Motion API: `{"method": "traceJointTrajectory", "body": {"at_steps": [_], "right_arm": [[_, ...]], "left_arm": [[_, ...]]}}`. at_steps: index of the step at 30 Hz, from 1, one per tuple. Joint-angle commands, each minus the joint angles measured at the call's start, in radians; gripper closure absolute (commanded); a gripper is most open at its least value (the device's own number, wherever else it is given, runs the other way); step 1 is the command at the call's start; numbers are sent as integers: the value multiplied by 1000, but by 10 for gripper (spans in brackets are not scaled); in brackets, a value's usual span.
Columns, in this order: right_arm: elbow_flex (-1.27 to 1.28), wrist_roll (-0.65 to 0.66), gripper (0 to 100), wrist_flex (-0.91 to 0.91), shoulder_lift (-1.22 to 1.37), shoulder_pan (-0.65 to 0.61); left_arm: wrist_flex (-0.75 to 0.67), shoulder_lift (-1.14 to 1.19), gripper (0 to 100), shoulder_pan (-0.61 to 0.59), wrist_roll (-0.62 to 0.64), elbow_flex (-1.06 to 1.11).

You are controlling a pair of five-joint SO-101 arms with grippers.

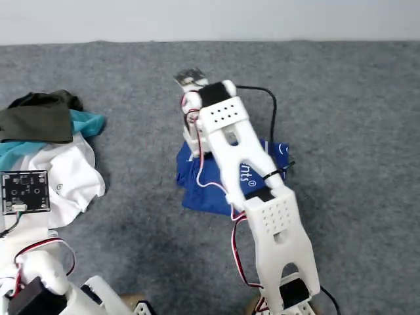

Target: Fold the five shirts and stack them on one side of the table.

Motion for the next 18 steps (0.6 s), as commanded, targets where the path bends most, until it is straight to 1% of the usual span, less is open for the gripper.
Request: {"method": "traceJointTrajectory", "body": {"at_steps": [1,6,8,11,14,18], "right_arm": [[40,6,991,-10,-35,13],[37,6,991,-157,71,-58],[15,5,991,-177,81,-90],[-57,6,991,-147,81,-114],[-141,6,991,-94,79,-105],[-265,6,991,42,79,-71]], "left_arm": [[-3,-9,981,-2,-5,-13],[25,-9,981,-2,-5,-13],[37,-9,981,-2,-5,-13],[48,-9,981,-2,-5,-15],[51,-9,981,-2,-5,-15],[51,-9,981,-2,-3,-7]]}}
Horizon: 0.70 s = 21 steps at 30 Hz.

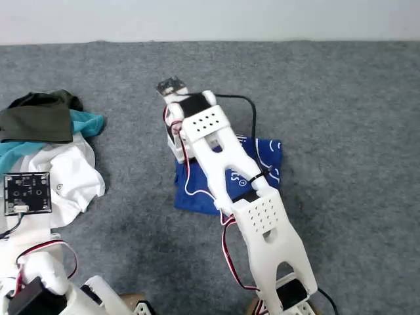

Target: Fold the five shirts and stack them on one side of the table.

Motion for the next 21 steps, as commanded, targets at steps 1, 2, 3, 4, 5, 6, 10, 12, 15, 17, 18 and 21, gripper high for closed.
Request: {"method": "traceJointTrajectory", "body": {"at_steps": [1,2,3,4,5,6,10,12,15,17,18,21], "right_arm": [[-121,2,991,88,-19,41],[-120,0,991,87,-28,62],[-114,0,991,87,-47,81],[-98,0,991,87,-67,97],[-71,0,991,87,-90,108],[-35,0,991,87,-116,119],[189,-48,991,87,-298,166],[331,-100,990,87,-409,180],[534,-184,990,85,-555,193],[651,-241,987,84,-631,197],[698,-265,978,84,-657,197],[798,-319,898,82,-710,208]], "left_arm": [[5,-9,981,-2,-3,-7],[5,-9,981,-2,-3,-7],[5,-9,981,-2,-3,-7],[5,-9,981,-2,-3,-7],[5,-9,981,-2,-3,-7],[5,-9,981,-2,-3,-7],[5,-9,981,-2,-3,-7],[5,-9,981,-2,-3,-7],[5,-9,981,-2,-2,-5],[2,-9,981,-2,-2,-5],[2,-9,981,-2,-2,-5],[5,-9,981,-2,-2,-10]]}}
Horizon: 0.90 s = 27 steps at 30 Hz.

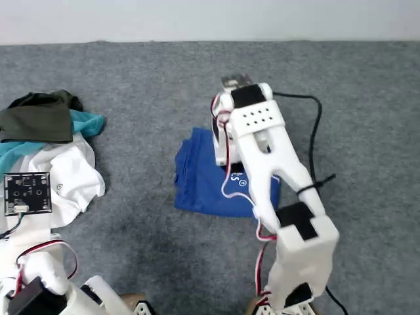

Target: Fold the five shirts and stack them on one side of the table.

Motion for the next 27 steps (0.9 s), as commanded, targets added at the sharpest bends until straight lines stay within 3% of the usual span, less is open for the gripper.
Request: {"method": "traceJointTrajectory", "body": {"at_steps": [1,9,24,27], "right_arm": [[83,-68,864,39,-114,31],[137,-115,675,-15,-76,90],[137,-135,675,-254,312,124],[127,-135,751,-260,381,119]], "left_arm": [[-2,-9,981,-2,-2,-7],[-5,-9,981,2,-5,-5],[-5,-3,981,3,-60,-5],[-5,-3,981,3,-87,-5]]}}
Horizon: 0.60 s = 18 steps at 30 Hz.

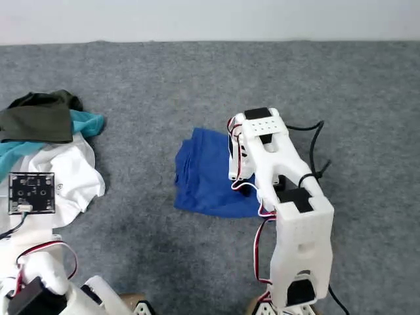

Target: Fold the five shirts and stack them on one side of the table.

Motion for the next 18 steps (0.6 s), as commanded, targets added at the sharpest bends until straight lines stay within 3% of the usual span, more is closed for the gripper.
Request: {"method": "traceJointTrajectory", "body": {"at_steps": [1,4,14,18], "right_arm": [[0,-5,804,-21,74,5],[-8,-3,987,13,76,16],[-21,117,989,110,42,47],[-23,285,989,70,4,91]], "left_arm": [[-5,-3,981,3,-37,-5],[-5,-3,981,3,-37,-5],[-5,-3,981,0,-35,-4],[-5,-5,981,0,-35,-4]]}}
